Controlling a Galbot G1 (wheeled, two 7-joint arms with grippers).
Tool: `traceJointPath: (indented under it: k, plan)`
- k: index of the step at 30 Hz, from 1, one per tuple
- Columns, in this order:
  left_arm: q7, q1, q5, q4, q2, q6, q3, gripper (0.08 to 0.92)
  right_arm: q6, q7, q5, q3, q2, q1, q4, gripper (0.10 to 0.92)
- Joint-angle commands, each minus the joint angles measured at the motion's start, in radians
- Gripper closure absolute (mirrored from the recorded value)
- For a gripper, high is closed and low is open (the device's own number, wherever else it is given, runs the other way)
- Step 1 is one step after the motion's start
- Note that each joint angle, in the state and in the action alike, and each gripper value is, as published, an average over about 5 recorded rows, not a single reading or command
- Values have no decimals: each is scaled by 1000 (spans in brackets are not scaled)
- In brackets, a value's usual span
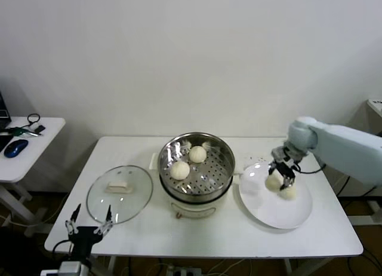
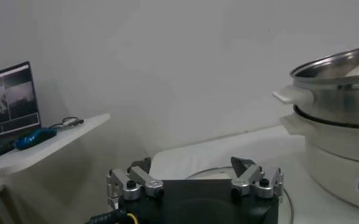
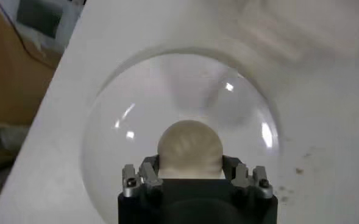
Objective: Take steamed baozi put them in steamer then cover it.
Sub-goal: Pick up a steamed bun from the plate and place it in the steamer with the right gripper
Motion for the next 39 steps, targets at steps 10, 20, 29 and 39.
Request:
traceJointPath:
  k: [10, 20, 29, 39]
  plan:
    - [-2, 17, 1, -10, -4, 5, 8, 177, 353, -66, -124, 45, 345, 239, 33, 351]
    - [-1, 31, -24, -11, 0, -1, -11, 177, 372, -70, -173, 71, 538, 117, 35, 347]
    - [-1, 34, -42, -1, 11, -5, -19, 177, 381, -80, -202, 31, 568, 38, 69, 347]
    - [-3, 35, -58, 18, 17, -18, -23, 177, 375, -88, -195, -18, 537, 5, 131, 342]
